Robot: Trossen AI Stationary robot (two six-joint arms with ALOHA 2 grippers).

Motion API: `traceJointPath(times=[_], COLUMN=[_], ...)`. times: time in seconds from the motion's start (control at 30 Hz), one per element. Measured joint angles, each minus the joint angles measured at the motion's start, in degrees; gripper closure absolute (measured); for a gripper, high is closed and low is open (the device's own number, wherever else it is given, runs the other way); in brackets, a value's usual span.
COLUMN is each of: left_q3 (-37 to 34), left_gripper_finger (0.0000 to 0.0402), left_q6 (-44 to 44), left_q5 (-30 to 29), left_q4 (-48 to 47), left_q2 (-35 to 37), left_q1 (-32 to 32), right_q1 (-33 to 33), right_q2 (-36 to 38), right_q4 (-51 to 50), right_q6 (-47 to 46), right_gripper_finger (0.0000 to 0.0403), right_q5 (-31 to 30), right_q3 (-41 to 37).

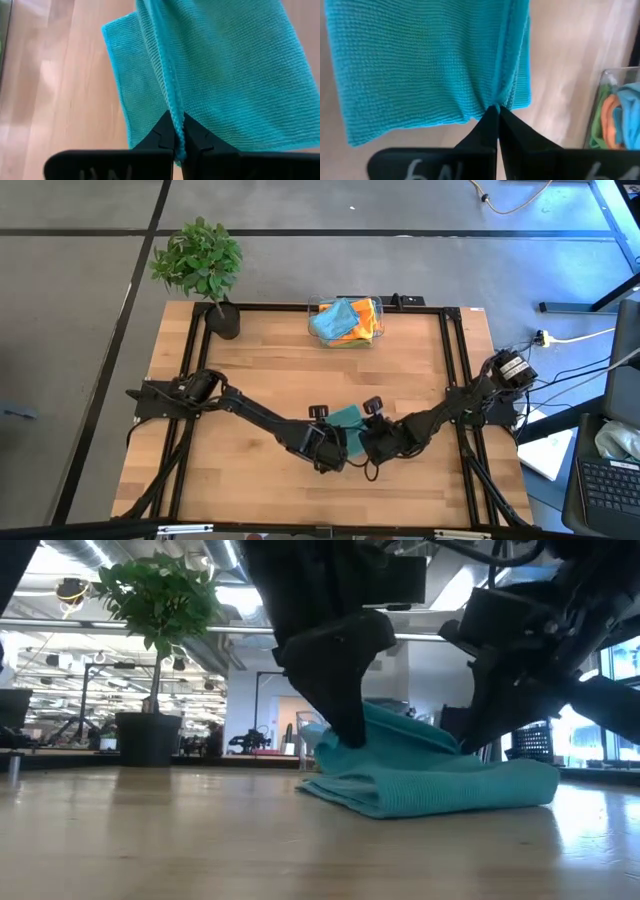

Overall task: Fold microfiber towels
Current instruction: Fold the blue microfiber towel, then put the folded blue microfiber towel into the transparent bin

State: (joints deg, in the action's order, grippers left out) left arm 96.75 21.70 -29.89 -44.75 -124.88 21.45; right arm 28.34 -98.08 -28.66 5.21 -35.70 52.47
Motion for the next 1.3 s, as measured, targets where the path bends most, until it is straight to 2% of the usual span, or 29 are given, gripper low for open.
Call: traceJointPath(times=[0.33, 0.5, 0.63, 0.8, 0.93, 1.07, 1.13, 1.23, 1.3], left_q3=[-0.02, -0.04, -0.04, -0.04, -0.04, -0.07, -0.07, -0.07, -0.07], left_gripper_finger=[0.0401, 0.0395, 0.0363, 0.0325, 0.0322, 0.0324, 0.0325, 0.0325, 0.0325], left_q6=[3.63, 3.95, 6.31, 11.27, 18.05, 19.49, 19.29, 18.77, 19.02], left_q5=[-1.20, -0.37, -3.30, -8.27, -12.71, -13.47, -14.35, -15.66, -15.87], left_q4=[-3.26, -3.95, -5.69, -12.25, -18.08, -19.43, -19.36, -19.38, -19.39], left_q2=[0.00, 0.00, -0.02, -0.02, -0.02, -0.04, -0.07, -0.04, 0.00], left_q1=[-0.09, -0.06, -0.12, 0.15, 1.01, 2.23, 2.74, 3.16, 3.38], right_q1=[-4.16, -6.25, -6.91, -6.86, -6.02, -5.25, -5.97, -9.84, -12.88], right_q2=[0.00, 0.00, 0.00, 0.16, 2.72, 7.33, 9.12, 9.57, 8.75], right_q4=[2.53, 5.47, 6.09, 6.33, 5.56, 5.46, 8.19, 19.12, 21.88], right_q6=[1.73, 4.26, 4.22, 3.96, 2.79, 2.92, 4.19, 5.42, 3.58], right_gripper_finger=[0.0379, 0.0365, 0.0339, 0.0292, 0.0260, 0.0242, 0.0238, 0.0239, 0.0241], right_q5=[-0.55, 1.10, 1.11, 1.03, -1.25, -2.88, 1.71, 15.53, 22.73], right_q3=[0.00, -0.08, -0.09, -0.08, -0.08, -0.03, -0.09, -2.05, -3.01])
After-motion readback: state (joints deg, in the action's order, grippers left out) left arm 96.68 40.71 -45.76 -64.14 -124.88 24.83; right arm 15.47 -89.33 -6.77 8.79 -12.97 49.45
